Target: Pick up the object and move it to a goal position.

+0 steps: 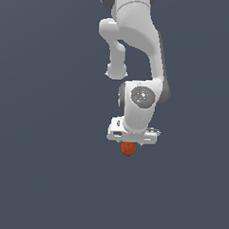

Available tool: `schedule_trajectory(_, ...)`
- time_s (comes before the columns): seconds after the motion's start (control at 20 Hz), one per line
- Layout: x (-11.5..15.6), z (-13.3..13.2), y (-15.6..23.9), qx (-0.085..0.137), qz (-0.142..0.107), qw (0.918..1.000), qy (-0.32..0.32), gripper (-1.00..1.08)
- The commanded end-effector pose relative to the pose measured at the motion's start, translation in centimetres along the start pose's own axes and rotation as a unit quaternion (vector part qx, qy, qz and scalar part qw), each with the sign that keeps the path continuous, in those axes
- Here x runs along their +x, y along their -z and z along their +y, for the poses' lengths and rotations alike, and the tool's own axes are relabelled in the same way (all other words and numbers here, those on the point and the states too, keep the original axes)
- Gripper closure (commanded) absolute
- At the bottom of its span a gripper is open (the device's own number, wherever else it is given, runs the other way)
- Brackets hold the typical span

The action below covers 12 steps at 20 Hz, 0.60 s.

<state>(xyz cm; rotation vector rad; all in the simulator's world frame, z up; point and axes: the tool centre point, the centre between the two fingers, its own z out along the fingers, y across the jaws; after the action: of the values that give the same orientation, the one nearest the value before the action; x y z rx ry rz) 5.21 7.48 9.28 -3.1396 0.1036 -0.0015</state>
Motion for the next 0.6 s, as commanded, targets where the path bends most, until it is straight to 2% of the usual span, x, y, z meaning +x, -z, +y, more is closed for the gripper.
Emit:
schedule_trajectory(0.0,-0.1,0.0,-0.9,0.0,-0.001,1.0,0.0,-0.92)
schedule_trajectory(0.3,-0.1,0.0,-3.9,0.0,0.0,1.0,-0.001,-0.92)
schedule_trajectory(0.55,0.0,0.0,-4.6,0.0,0.0,1.0,-0.001,-0.92)
